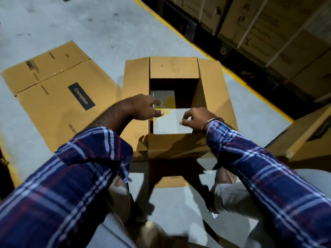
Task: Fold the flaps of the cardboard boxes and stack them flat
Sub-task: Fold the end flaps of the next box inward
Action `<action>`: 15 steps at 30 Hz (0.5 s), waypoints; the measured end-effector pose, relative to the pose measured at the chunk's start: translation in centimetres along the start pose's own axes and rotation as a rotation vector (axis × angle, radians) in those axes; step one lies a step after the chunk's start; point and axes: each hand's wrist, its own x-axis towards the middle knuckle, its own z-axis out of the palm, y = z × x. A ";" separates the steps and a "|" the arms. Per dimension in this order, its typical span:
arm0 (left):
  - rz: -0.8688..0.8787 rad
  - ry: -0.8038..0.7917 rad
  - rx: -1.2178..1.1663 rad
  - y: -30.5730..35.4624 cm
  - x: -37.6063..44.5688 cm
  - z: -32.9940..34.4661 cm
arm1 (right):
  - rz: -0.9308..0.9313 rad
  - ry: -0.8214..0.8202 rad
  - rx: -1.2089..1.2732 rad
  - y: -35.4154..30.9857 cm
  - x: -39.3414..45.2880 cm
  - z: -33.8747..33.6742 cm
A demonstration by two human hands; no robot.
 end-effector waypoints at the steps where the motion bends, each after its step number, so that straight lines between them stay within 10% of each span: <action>1: 0.004 -0.001 0.006 0.2 -0.2 0.1 | -0.028 -0.102 -0.032 -0.3 -0.9 0.4; 7: 0.025 -0.028 0.020 2.5 -1.8 0.7 | -0.039 -0.346 -0.272 0.4 -2.8 8.6; 15: 0.099 -0.061 0.050 5.1 -3.0 1.8 | -0.035 -0.103 -0.410 1.2 -1.9 14.9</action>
